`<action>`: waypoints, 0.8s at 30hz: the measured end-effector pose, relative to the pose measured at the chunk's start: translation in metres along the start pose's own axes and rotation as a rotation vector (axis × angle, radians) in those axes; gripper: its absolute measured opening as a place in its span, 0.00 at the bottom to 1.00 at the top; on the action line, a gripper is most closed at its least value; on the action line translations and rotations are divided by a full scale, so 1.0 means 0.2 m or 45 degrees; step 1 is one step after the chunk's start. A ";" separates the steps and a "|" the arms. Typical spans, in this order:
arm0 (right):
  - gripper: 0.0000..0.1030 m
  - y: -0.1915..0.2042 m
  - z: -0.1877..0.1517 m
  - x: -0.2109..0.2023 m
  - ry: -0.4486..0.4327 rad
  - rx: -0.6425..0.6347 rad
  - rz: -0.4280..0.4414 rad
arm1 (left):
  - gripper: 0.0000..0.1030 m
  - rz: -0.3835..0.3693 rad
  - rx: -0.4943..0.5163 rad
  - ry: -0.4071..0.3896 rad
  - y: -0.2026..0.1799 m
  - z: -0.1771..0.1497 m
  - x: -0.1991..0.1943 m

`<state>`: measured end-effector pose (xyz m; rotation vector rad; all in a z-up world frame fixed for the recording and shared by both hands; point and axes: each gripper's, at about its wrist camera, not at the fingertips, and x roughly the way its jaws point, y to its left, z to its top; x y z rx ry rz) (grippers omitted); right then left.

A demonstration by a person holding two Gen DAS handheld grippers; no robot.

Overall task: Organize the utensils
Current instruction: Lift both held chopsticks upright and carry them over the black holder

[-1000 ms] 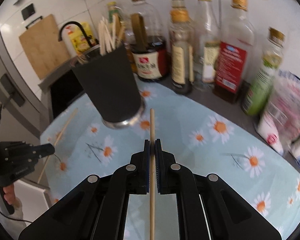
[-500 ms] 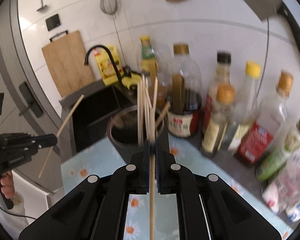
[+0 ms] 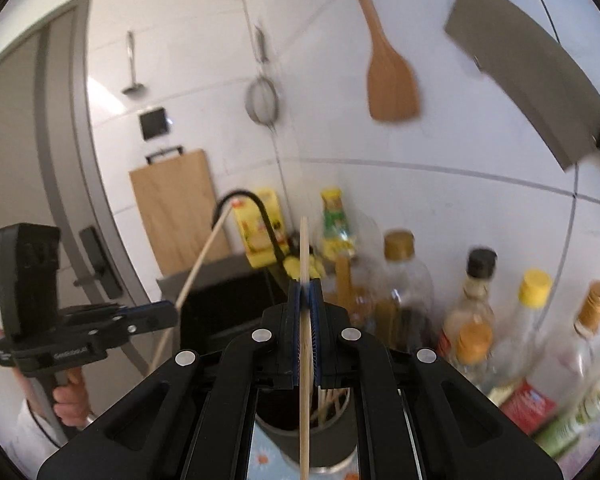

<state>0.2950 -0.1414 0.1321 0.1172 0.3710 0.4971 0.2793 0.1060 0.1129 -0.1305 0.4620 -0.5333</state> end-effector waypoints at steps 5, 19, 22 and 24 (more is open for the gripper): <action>0.05 -0.02 -0.01 0.04 -0.080 -0.034 0.065 | 0.05 -0.076 0.009 -0.116 0.03 0.01 0.09; 0.05 -0.14 0.03 0.16 -0.333 0.042 0.248 | 0.05 -0.306 -0.038 -0.224 0.08 -0.06 0.40; 0.05 -0.15 -0.01 0.22 -0.311 0.040 0.260 | 0.05 -0.319 -0.045 -0.209 0.10 -0.09 0.45; 0.05 -0.17 -0.05 0.25 -0.287 0.048 0.267 | 0.05 -0.343 -0.046 -0.199 0.10 -0.12 0.48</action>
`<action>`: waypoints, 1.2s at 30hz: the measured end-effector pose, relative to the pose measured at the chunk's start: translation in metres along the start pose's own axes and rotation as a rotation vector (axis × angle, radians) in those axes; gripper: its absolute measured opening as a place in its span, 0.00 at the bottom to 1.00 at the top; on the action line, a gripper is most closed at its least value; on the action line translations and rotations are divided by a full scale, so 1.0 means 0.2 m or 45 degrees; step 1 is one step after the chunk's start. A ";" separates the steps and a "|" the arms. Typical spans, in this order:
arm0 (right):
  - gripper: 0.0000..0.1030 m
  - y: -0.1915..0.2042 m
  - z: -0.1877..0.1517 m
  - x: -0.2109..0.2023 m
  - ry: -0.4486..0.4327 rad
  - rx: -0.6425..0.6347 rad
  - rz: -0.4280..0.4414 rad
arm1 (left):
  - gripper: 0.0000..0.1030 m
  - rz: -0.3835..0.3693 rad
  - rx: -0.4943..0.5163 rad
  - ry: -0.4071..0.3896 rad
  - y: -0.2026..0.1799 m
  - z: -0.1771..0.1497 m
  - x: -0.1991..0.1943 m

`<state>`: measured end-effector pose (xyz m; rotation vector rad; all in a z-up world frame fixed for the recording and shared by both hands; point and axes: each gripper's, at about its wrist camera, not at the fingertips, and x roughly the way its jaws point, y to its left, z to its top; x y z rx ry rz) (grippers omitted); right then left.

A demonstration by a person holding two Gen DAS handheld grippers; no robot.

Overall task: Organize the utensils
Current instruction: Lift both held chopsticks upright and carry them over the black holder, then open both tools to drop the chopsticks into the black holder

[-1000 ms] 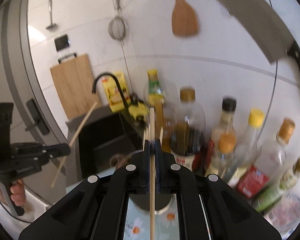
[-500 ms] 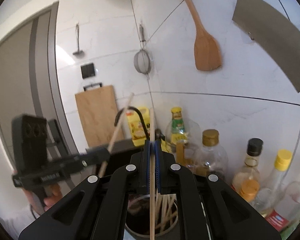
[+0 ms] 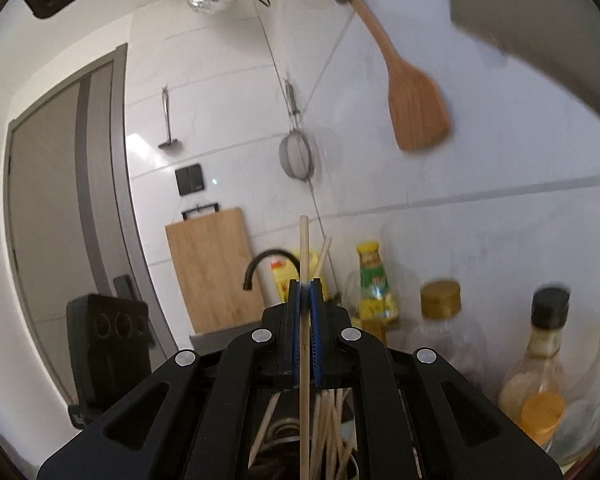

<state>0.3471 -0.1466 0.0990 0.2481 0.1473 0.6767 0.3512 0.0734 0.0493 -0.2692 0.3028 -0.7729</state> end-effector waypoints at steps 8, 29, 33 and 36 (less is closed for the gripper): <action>0.05 -0.08 -0.19 0.03 0.135 0.046 -0.044 | 0.05 0.007 -0.019 0.060 0.04 -0.12 0.05; 0.05 -0.03 -0.40 -0.02 0.317 -0.033 -0.154 | 0.05 0.165 -0.001 0.261 -0.01 -0.21 0.02; 0.07 -0.02 -0.41 -0.03 0.349 -0.048 -0.180 | 0.05 0.218 0.028 0.310 -0.04 -0.20 0.01; 0.08 0.00 -0.40 -0.07 0.339 -0.075 -0.204 | 0.12 0.231 0.029 0.327 -0.05 -0.19 -0.01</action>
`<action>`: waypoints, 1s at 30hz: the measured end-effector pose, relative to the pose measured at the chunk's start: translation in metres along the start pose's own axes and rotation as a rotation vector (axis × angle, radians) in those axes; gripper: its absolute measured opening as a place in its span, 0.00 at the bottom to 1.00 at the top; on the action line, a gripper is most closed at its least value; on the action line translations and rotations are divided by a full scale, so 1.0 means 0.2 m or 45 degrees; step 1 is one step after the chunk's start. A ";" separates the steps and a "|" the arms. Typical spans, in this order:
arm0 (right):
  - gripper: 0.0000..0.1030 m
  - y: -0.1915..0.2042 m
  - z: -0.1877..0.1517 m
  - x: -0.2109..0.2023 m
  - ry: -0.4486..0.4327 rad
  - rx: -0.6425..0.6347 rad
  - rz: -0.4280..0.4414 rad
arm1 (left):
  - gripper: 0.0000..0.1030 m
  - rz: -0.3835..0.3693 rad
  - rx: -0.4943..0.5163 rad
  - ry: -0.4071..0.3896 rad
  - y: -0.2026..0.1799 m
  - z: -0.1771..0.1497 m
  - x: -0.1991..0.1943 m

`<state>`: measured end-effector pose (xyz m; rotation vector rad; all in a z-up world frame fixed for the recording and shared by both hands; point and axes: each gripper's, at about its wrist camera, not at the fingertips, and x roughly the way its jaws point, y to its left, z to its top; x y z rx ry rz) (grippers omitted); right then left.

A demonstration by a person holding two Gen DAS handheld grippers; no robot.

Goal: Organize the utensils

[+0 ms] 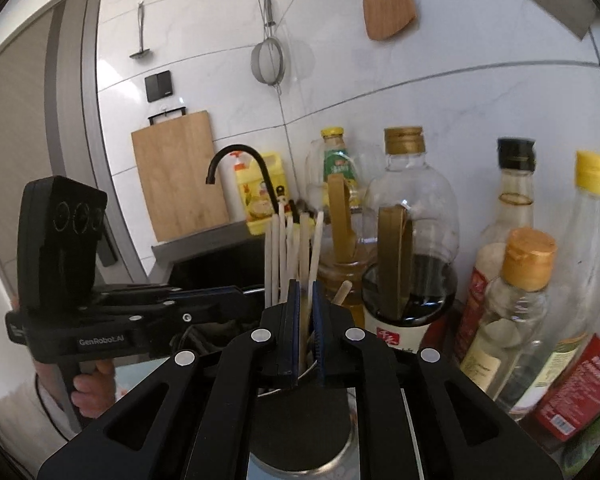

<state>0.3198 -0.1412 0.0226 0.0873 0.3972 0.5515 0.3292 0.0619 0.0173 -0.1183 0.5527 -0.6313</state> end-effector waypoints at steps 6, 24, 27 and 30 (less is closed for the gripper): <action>0.34 0.05 0.04 -0.11 -0.020 -0.051 -0.051 | 0.29 0.013 0.019 -0.013 -0.04 0.00 -0.10; 0.84 0.35 0.01 -0.47 -0.048 -0.126 -0.225 | 0.94 0.169 0.017 -0.028 -0.10 -0.14 -0.51; 0.88 0.40 -0.01 -0.53 -0.046 -0.129 -0.249 | 0.94 0.196 0.001 -0.019 -0.10 -0.19 -0.57; 0.91 0.45 -0.04 -0.58 -0.035 -0.113 -0.271 | 0.94 0.221 -0.007 -0.010 -0.11 -0.24 -0.62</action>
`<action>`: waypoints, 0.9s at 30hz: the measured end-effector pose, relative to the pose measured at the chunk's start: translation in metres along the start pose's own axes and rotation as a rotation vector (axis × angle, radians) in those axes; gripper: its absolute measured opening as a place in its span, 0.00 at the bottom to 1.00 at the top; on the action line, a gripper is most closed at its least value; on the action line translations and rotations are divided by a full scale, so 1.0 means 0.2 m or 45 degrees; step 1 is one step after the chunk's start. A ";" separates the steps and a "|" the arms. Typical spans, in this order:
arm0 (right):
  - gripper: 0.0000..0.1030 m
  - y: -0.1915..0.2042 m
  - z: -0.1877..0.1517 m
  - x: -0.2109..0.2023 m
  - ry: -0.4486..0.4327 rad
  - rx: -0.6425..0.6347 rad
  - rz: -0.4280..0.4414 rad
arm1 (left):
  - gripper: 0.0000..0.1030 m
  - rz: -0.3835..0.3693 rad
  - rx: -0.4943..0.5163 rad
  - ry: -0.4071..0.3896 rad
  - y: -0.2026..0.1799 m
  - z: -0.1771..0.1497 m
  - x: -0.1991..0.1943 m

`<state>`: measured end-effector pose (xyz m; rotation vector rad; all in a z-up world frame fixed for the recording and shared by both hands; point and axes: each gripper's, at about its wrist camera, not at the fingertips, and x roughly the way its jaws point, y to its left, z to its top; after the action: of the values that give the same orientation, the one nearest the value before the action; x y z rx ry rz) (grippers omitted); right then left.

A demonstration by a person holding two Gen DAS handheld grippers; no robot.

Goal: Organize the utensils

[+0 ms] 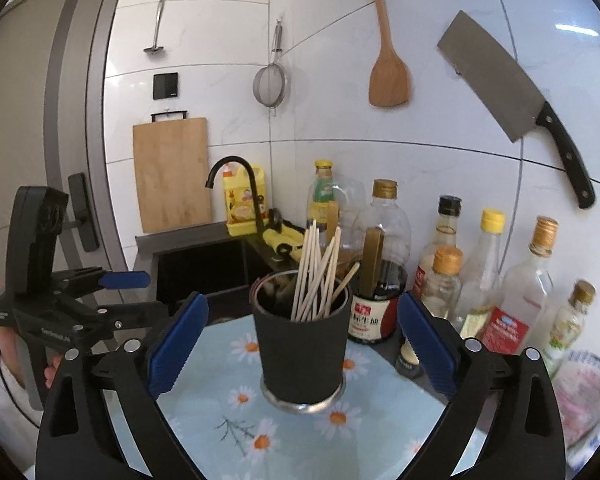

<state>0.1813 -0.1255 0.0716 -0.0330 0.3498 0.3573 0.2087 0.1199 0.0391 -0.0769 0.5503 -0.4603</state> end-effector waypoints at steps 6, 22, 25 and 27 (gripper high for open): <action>0.92 0.08 -0.11 -0.11 0.053 0.044 -0.045 | 0.94 -0.023 -0.012 0.070 -0.03 -0.13 -0.07; 0.92 0.17 -0.47 -0.45 0.180 0.184 -0.250 | 0.94 -0.014 -0.084 0.186 -0.14 -0.45 -0.23; 0.92 0.20 -0.54 -0.51 0.209 0.195 -0.297 | 0.94 0.015 -0.104 0.212 -0.16 -0.52 -0.26; 0.92 0.20 -0.57 -0.54 0.234 0.214 -0.297 | 0.94 0.063 -0.082 0.201 -0.20 -0.56 -0.30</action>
<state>0.0358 -0.1354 0.0027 0.0581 0.5517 0.0927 0.0891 0.1162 -0.0184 -0.0892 0.7206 -0.4027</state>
